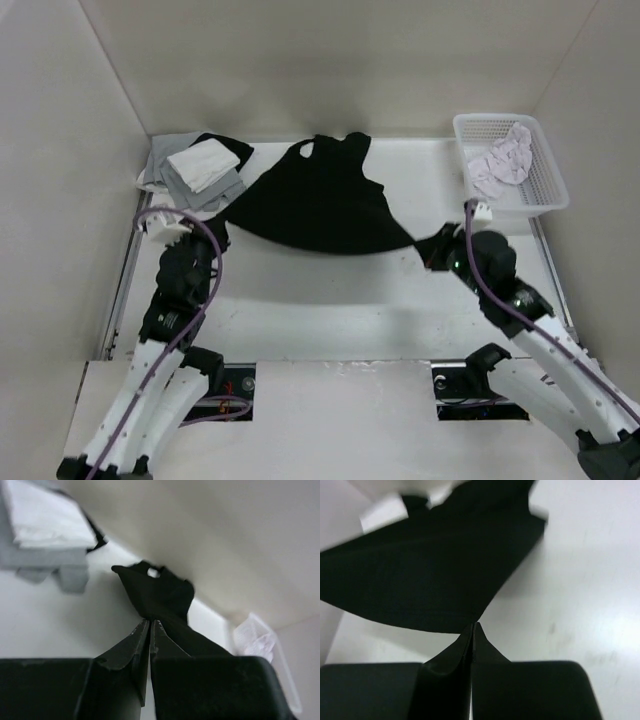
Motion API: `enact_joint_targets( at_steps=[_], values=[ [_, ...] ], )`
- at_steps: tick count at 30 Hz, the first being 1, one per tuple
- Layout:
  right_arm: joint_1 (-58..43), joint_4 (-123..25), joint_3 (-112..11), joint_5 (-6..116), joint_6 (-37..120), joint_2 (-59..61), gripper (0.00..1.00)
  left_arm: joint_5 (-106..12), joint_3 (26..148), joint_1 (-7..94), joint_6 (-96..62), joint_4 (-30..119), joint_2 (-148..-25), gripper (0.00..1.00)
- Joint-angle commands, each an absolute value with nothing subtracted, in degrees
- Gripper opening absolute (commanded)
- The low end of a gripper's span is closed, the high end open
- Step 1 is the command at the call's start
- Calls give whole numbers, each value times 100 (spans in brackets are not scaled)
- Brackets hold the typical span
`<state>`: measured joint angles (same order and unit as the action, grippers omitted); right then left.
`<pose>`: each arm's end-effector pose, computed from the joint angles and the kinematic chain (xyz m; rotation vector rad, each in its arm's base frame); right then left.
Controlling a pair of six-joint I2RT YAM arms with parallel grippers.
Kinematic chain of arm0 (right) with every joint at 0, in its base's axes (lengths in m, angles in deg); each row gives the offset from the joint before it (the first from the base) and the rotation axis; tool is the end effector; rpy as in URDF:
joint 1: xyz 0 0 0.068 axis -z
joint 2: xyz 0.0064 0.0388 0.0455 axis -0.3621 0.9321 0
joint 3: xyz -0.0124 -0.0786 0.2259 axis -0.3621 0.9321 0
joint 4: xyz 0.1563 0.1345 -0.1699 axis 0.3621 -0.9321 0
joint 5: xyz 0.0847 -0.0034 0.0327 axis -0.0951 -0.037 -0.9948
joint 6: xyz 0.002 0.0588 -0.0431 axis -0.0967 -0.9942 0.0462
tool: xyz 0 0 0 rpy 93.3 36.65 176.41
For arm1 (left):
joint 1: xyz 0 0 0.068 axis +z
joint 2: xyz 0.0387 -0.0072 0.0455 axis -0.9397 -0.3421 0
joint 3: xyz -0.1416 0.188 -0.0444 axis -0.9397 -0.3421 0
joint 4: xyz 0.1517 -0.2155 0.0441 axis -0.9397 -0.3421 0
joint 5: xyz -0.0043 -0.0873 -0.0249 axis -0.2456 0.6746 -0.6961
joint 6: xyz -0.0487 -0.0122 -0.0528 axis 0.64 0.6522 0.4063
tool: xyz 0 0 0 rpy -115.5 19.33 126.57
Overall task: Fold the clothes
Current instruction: Flatten the tank top out, then fold the tank top
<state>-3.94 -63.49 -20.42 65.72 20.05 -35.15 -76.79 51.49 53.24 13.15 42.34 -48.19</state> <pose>0.2165 0.0987 0.3074 0.0796 1.8527 0.6132 0.2158 -0.0419 0.3098 -0.6234 1.4706 -0.5042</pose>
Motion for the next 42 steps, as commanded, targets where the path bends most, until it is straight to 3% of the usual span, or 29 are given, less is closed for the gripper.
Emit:
enact_joint_targets(
  at_steps=[1,8,14,19,23,28,32,34,38,42],
  values=[
    [-1121,-6180,-1026,6818,1066,-4696,0,-7892,4685,5273,1432,3063,-3579,1],
    [-3406,-8192,-697,7915,-120,-5928,0,-7707,4727,4790,2275,337,-2408,2],
    [-4762,-8153,-838,8769,-537,-5194,0,-7962,4666,4736,2417,473,-2590,2],
    [-3220,-6397,-1277,7877,807,-3462,0,-8252,4595,4938,2241,2080,-3574,2],
    [-1584,-5050,-2084,6645,1362,-1969,0,-8322,4981,5307,2074,3821,-5145,2],
    [-371,-4600,-3849,5836,1503,-10,0,-8454,6174,5992,2092,5386,-7665,2],
    [333,-4766,-5598,5334,1433,1713,0,-8217,7835,6090,1899,5599,-9741,4],
    [536,-4977,-6380,5211,1337,2460,0,-8121,8547,6125,1732,5503,-10559,10],
    [677,-5451,-7788,4999,1222,3912,31,-7777,9254,6257,1748,5002,-11389,30],
    [660,-5357,-7179,5078,1240,3688,39,-7891,8063,6213,1872,5413,-10549,29]
  ],
)
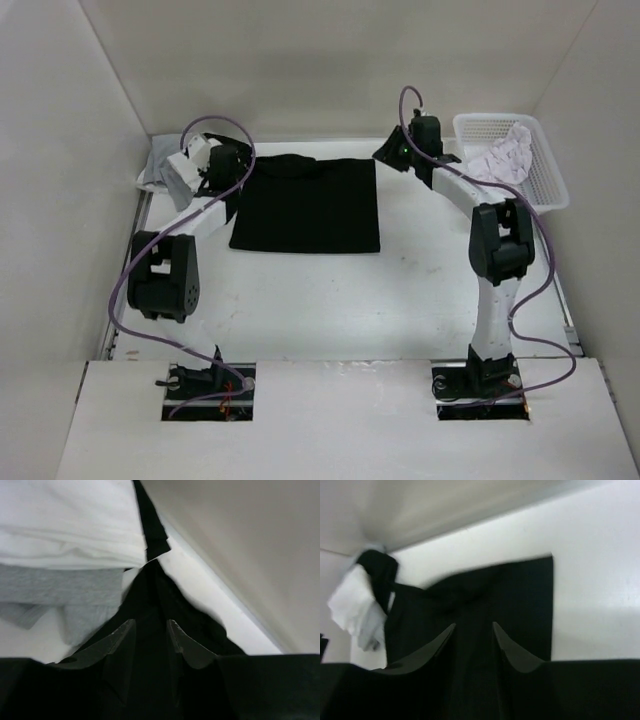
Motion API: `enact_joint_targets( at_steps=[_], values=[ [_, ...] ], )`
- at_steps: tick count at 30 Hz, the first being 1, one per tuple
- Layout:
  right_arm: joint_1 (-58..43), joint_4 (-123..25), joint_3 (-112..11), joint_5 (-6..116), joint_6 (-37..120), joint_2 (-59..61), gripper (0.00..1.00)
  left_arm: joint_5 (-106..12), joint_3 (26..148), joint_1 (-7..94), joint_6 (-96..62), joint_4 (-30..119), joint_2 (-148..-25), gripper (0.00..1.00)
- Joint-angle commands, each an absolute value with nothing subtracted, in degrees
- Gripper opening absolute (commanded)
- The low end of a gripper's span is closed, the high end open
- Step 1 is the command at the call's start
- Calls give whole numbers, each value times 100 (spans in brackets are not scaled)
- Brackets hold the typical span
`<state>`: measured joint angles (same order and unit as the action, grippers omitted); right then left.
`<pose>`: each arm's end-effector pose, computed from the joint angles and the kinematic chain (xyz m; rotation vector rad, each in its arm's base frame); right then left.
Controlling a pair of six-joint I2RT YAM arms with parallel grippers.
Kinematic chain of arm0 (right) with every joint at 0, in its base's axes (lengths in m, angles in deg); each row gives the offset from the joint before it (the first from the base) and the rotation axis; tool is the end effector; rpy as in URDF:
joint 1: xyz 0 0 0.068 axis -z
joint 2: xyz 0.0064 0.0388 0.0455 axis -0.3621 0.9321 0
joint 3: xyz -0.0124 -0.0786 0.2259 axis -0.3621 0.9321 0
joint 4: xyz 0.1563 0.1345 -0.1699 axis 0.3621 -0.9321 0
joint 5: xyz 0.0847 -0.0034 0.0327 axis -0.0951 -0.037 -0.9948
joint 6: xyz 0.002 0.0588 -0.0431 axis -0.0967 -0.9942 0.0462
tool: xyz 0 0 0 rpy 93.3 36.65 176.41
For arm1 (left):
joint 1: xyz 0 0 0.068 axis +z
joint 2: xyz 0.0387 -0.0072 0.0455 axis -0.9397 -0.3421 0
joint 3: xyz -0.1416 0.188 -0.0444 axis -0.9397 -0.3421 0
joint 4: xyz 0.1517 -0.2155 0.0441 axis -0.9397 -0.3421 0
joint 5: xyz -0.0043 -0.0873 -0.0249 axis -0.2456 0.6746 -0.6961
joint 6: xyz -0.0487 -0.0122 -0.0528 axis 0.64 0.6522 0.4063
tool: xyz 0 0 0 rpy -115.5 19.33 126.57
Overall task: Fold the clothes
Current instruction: Fold the tank top
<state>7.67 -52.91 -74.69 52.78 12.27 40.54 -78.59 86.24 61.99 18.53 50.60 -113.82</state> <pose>0.4973 0.1311 0.2240 0.2812 2.0500 0.7230 0.4348 -0.0371 0.2083 -0.8874 1.7295 -0.2409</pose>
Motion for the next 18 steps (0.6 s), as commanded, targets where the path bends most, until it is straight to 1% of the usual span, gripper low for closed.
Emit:
enact_joint_targets(
  at_steps=[1,2,3,5,7,8,9,11,13,16,18],
  values=[
    [651,-5173,-6740,5139,1248,3434,39,-7944,7580,6144,1942,5571,-10198,29],
    [625,-4945,-6214,5218,1248,3109,38,-7997,7053,6012,2047,5738,-9837,29],
    [564,-4656,-5634,5306,1196,2775,35,-8041,6491,5898,2161,5870,-9442,28],
    [432,-4084,-4501,5395,1126,2134,22,-8076,5532,5704,2355,6029,-8774,27],
    [300,-3574,-3506,5483,889,1553,5,-7867,4775,5721,2452,6004,-8272,27],
    [230,-3363,-3067,5492,819,1315,1,-7674,4458,5825,2522,5977,-8043,28],
    [160,-3230,-2775,5509,766,1148,0,-7489,4220,5957,2592,5968,-7876,30],
    [10,-2975,-2159,5553,686,813,0,-6945,3667,6395,2846,6082,-7533,37],
    [-148,-2834,-1676,5649,642,558,2,-6505,3393,6817,2935,6310,-7478,42],
    [-315,-2649,-1139,5772,598,329,12,-5925,3295,7249,3023,6880,-7846,48],
    [-342,-2518,-893,5834,519,267,20,-5599,3330,7373,3102,7363,-8311,49]
  ],
)
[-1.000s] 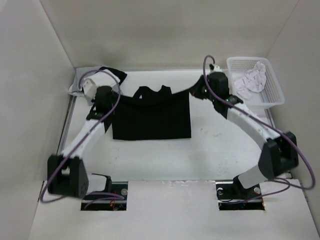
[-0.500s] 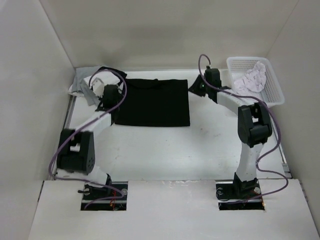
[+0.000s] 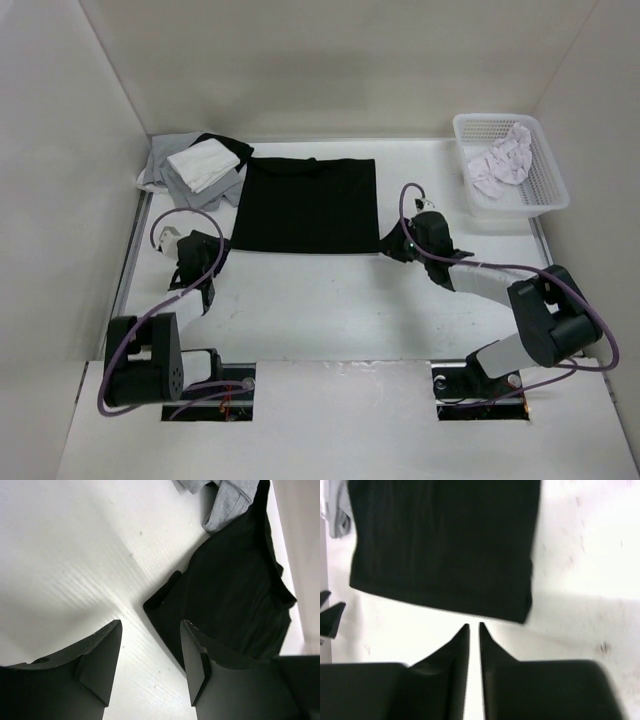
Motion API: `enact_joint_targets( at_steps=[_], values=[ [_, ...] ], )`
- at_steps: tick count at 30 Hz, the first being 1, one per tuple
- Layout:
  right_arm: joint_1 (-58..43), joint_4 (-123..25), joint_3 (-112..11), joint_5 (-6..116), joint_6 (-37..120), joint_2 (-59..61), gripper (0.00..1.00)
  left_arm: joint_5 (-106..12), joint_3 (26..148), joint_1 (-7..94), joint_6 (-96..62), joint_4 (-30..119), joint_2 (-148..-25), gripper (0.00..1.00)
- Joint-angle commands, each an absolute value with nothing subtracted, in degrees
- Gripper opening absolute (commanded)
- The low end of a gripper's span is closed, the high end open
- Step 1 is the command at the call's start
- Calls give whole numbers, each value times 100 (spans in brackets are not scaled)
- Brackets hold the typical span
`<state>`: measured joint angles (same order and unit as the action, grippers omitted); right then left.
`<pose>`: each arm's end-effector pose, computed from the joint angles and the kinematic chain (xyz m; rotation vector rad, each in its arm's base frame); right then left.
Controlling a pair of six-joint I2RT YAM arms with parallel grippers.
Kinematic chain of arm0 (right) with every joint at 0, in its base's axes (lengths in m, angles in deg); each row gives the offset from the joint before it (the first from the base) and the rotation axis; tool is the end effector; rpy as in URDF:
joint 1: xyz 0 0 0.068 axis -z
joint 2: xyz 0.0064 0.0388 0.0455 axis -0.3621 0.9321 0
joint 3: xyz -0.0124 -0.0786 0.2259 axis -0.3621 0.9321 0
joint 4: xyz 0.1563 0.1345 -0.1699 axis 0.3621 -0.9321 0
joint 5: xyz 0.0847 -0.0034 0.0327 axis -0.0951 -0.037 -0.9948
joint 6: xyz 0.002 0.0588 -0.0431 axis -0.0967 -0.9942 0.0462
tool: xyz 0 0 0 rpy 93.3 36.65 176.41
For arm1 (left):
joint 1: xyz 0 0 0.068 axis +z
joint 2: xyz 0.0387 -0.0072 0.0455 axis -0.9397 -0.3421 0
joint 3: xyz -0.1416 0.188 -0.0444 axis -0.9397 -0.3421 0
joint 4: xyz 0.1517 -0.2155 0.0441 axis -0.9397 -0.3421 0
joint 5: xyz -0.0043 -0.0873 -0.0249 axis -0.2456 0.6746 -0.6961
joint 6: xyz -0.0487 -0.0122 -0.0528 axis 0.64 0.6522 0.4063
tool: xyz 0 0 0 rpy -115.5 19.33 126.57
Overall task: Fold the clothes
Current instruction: Fold the tank top
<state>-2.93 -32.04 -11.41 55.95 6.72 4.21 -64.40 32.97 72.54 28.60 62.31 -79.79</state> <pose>0.2945 0.1404 0.1290 0.2527 2.1955 0.7962 0.2574 0.0209 0.1042 -1.1335 1.7926 -0.4091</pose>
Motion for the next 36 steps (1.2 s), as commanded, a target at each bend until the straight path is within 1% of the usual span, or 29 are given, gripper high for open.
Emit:
enact_joint_targets(
  at_steps=[1,3,6,8,13,16,19,21,27,30,32,36],
  values=[
    [-342,-2430,-778,5834,484,267,24,-5467,3347,7417,3198,7583,-8531,49],
    [-342,-2281,-602,5834,379,328,29,-5405,3365,7444,3295,7874,-8874,48],
    [-342,-2026,-470,5808,264,486,33,-5422,3435,7418,3375,8130,-9253,47],
    [-307,-1937,-461,5782,185,574,35,-5431,3488,7417,3410,8104,-9376,38],
    [-263,-1911,-513,5834,19,794,39,-5703,3549,7435,3428,7718,-9315,25],
    [-228,-1902,-557,5843,-157,891,39,-5852,3593,7417,3392,7665,-9315,20],
    [-193,-1981,-636,5843,-307,996,41,-5861,3638,7417,3384,7665,-9403,12],
    [-193,-2042,-698,5843,-377,1084,41,-5861,3664,7417,3392,7656,-9456,9],
    [-157,-1998,-900,5826,-606,1426,41,-5870,3690,7382,3375,7665,-9570,7],
    [-114,-1955,-1005,5808,-702,1594,37,-5861,3690,7373,3375,7682,-9614,6],
    [-87,-1893,-1084,5756,-755,1734,29,-5844,3682,7373,3392,7691,-9640,5],
    [-78,-1797,-1216,5764,-799,1893,9,-5870,3690,7373,3384,7673,-9588,3]
  ],
)
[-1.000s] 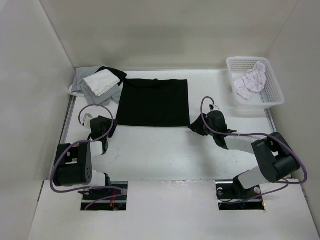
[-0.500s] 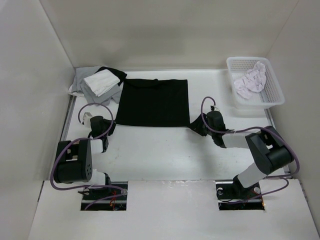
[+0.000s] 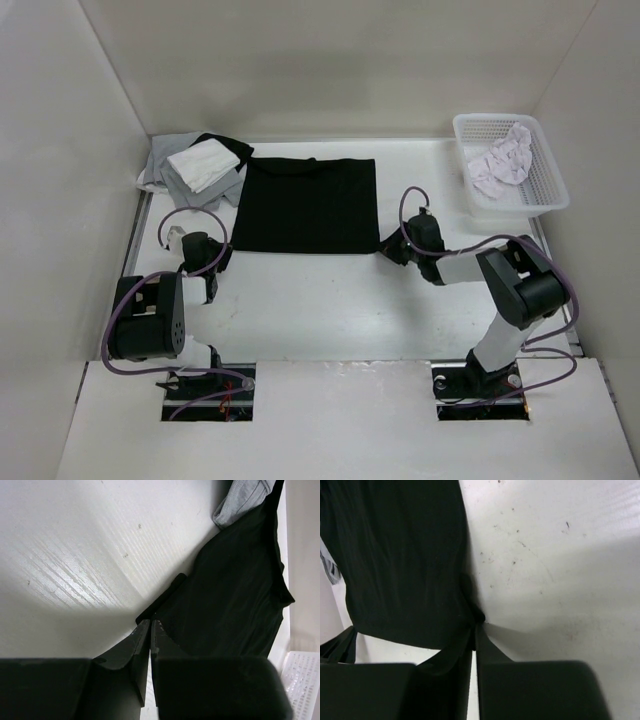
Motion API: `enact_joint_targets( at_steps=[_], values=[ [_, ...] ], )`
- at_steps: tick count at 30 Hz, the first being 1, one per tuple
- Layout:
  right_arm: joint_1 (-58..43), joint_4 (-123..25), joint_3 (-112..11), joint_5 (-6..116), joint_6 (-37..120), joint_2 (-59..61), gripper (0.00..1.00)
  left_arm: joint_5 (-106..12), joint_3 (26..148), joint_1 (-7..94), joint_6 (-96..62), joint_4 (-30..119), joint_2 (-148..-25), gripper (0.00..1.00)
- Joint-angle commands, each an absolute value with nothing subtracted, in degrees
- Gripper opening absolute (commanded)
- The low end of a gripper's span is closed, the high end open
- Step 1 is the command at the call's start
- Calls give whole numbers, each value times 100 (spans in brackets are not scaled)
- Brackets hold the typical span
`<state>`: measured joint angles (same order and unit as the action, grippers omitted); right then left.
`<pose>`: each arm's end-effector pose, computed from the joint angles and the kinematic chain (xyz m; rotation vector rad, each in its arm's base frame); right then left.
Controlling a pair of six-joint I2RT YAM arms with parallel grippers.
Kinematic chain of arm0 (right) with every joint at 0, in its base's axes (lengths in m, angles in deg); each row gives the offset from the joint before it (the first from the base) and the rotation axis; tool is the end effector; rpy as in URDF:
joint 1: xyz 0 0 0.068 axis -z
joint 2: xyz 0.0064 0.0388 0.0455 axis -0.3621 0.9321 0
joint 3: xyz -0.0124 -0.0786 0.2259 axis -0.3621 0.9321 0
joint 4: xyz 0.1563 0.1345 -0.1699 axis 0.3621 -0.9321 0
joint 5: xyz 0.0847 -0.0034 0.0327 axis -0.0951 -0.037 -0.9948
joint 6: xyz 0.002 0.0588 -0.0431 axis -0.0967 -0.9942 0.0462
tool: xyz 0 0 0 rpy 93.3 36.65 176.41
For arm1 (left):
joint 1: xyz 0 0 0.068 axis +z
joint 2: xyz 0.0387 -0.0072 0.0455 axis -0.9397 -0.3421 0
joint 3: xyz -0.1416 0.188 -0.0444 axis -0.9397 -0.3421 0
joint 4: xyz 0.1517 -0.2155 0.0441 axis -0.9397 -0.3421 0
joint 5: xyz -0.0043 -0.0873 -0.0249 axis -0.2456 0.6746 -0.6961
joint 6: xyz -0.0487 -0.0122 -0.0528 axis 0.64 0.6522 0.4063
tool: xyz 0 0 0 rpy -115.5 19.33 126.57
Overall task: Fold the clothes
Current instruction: Fold the tank top
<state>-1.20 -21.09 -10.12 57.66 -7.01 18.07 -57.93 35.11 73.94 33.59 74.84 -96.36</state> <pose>0.3040 0.1317 0.0686 0.5951 2.2346 0.8405 0.2747 0.0216 0.0685 -1.2094 1.8188 -0.5438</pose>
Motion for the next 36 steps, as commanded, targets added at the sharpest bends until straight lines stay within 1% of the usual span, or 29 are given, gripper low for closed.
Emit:
enact_joint_targets(
  at_steps=[1,3,6,10,13,15,16,18,21,25,29,32,36],
  values=[
    [-78,-1762,-1225,5799,-791,1893,5,-5870,3690,7373,3384,7673,-9562,2],
    [-105,-1656,-1208,5843,-747,1823,1,-5826,3699,7373,3401,7665,-9474,1],
    [-105,-1611,-1024,5931,-624,1341,0,-5765,3638,7338,3419,7586,-8992,0],
    [-227,-2154,-585,5957,-335,-159,0,-5721,3655,7189,3349,6815,-7597,0],
    [-482,-3382,-487,6193,69,-1845,0,-5703,3874,7110,3261,5858,-6147,0],
    [-762,-4550,-679,6588,377,-3084,0,-5703,4216,7083,3147,5111,-5198,0],
    [-877,-4982,-811,6764,483,-3508,0,-5703,4426,7066,3103,4750,-4793,0],
    [-1281,-6133,-1381,7273,720,-4519,0,-5712,4945,7004,2980,4099,-4141,0],
    [-1922,-7286,-2365,7994,896,-5251,0,-5791,5701,6759,2839,3474,-3604,0],
    [-2722,-7887,-3166,8610,1090,-5349,1,-5975,6282,6398,2760,3139,-3427,0],
    [-2961,-7800,-3229,8946,1406,-4955,1,-6107,6266,6301,2760,3121,-3601,0],
    [-2314,-7318,-2958,8518,1600,-4341,2,-6134,5968,6310,2830,3278,-4023,0],
    [-803,-6098,-2413,6797,1443,-3147,2,-6309,5397,6301,2856,3945,-4918,0]
  ],
)
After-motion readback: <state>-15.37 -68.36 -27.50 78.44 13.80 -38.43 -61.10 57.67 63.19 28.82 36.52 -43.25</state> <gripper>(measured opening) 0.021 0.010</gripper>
